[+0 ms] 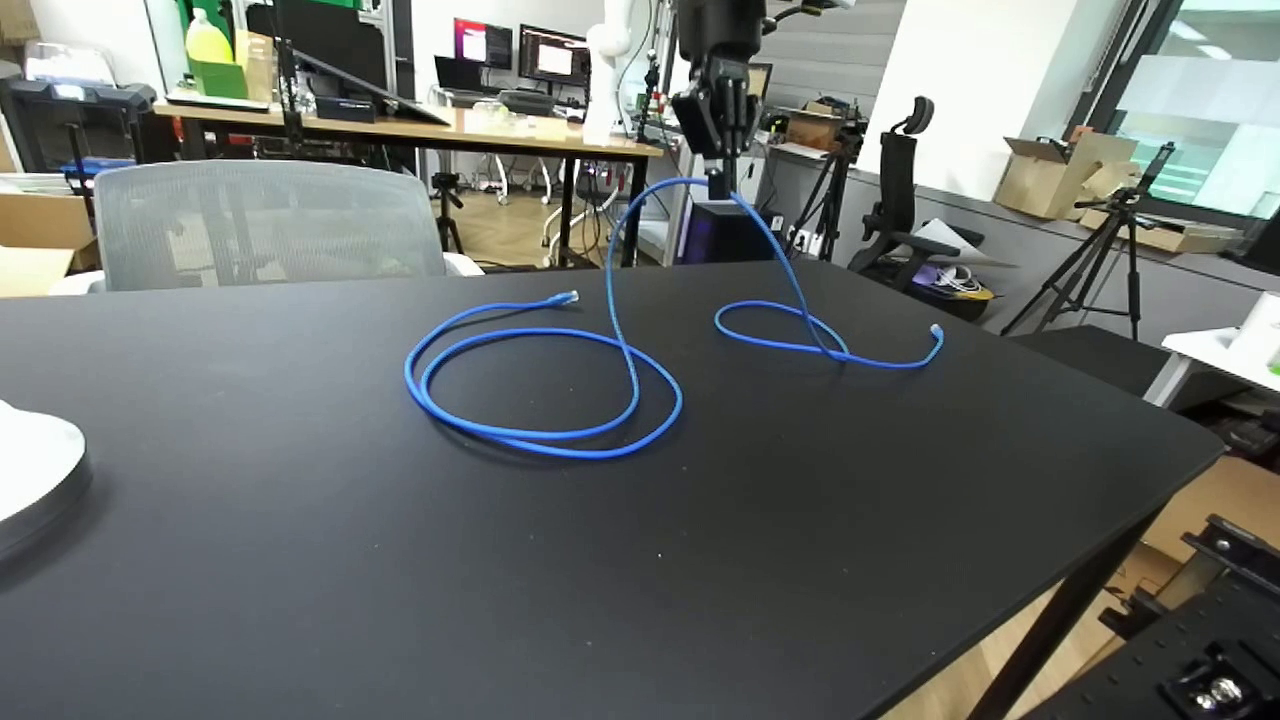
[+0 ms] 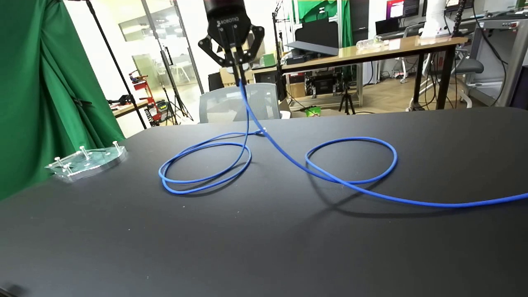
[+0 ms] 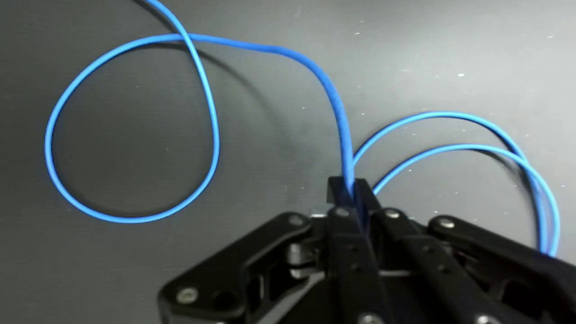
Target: Move the blue cable to the left
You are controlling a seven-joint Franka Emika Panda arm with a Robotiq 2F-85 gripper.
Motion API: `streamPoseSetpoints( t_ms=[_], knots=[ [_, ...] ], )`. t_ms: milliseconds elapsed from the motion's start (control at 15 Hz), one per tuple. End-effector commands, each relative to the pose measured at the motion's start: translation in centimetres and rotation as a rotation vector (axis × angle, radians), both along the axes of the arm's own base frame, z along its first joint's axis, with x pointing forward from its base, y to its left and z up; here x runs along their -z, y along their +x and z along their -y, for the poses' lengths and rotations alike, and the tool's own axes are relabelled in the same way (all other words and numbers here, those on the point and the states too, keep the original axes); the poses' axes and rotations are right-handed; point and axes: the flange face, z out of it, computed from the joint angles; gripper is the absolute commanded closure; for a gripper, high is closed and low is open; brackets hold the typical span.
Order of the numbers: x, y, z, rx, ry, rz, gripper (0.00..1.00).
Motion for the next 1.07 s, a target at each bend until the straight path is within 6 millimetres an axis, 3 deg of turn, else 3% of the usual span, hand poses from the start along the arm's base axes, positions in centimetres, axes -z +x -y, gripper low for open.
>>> streamPoseSetpoints(
  t_ms=[0,333,1000],
  knots=[
    [-3.9,-3.1,-2.9,0.087,0.052,-0.082,0.98],
    [-6.7,-5.3,-7.1,0.325,-0.012,-0.149,0.98],
    [-3.3,-2.6,-9.8,0.778,0.064,-0.167,0.98]
  ],
)
